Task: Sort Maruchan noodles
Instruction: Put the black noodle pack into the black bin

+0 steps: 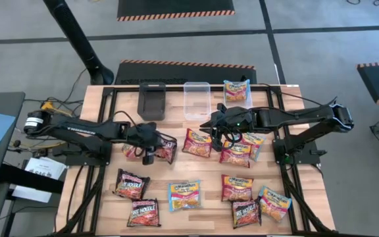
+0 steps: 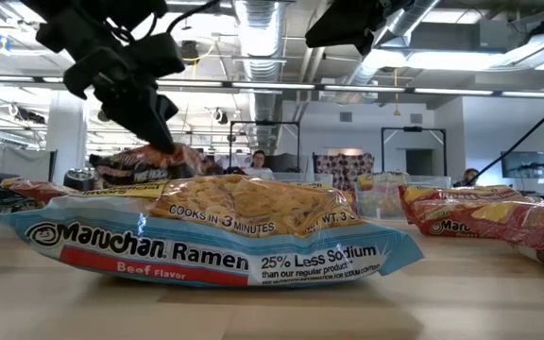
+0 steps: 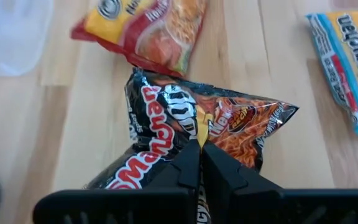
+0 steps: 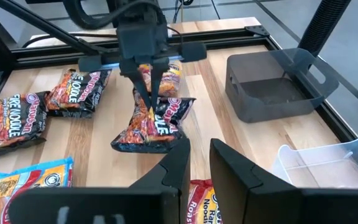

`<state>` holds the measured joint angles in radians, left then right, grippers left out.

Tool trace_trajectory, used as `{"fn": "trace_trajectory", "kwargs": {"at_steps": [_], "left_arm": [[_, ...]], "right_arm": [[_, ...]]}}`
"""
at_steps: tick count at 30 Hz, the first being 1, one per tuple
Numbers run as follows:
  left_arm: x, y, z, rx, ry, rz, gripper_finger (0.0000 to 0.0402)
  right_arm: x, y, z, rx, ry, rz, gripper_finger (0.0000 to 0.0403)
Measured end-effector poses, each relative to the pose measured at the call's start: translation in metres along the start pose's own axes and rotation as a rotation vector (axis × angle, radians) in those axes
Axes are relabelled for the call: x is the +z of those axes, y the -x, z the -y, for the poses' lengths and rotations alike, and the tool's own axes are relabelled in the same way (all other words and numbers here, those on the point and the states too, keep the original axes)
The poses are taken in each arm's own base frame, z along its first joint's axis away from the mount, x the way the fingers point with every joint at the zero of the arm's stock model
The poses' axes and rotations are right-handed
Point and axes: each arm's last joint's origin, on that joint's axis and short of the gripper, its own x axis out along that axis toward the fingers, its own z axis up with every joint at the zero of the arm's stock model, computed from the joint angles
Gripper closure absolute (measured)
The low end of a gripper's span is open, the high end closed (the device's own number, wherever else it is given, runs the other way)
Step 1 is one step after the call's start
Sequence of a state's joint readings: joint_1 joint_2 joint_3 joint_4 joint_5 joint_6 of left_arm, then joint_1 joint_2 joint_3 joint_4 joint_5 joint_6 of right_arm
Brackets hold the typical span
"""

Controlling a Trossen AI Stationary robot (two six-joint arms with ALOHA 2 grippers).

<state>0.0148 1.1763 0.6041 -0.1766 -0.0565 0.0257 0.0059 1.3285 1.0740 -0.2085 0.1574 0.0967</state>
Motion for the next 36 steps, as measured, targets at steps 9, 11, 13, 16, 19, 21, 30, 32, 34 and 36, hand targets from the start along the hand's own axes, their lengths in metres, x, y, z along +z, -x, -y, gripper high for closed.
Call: {"fn": "trace_trajectory", "kwargs": {"at_steps": [9, 11, 13, 16, 19, 21, 30, 32, 34, 36], "left_arm": [[0.008, 0.020, -0.004, 0.111, -0.052, 0.095, 0.0401], [0.010, 0.028, -0.006, 0.155, -0.064, 0.126, 0.0401], [0.012, 0.036, -0.008, 0.213, -0.080, 0.153, 0.0401], [0.015, 0.048, -0.012, 0.326, -0.115, 0.188, 0.0401], [0.017, 0.060, -0.017, 0.447, -0.179, 0.210, 0.0401], [0.020, 0.067, -0.022, 0.519, -0.211, 0.234, 0.0401], [0.027, 0.084, -0.057, 0.793, -0.347, 0.222, 0.0401], [0.027, 0.085, -0.065, 0.825, -0.376, 0.200, 0.0401], [0.026, 0.087, -0.074, 0.860, -0.389, 0.186, 0.0401], [0.026, 0.090, -0.083, 0.893, -0.396, 0.177, 0.0401]], "right_arm": [[0.000, 0.000, 0.000, 0.000, 0.000, 0.000, 0.0316], [0.000, 0.000, 0.000, 0.000, 0.000, 0.000, 0.0316], [0.000, 0.000, 0.000, 0.000, 0.000, 0.000, 0.0316], [0.000, 0.000, 0.000, 0.000, 0.000, 0.000, 0.0316], [0.000, 0.000, 0.000, 0.000, 0.000, 0.001, 0.0316], [0.000, 0.000, 0.000, 0.000, 0.000, 0.003, 0.0316], [0.000, 0.000, 0.000, 0.000, -0.001, 0.003, 0.0316], [0.000, 0.000, 0.000, 0.000, -0.001, 0.003, 0.0316], [0.000, 0.000, 0.000, 0.000, -0.001, 0.003, 0.0316], [0.000, 0.000, 0.000, 0.000, -0.001, 0.003, 0.0316]]}}
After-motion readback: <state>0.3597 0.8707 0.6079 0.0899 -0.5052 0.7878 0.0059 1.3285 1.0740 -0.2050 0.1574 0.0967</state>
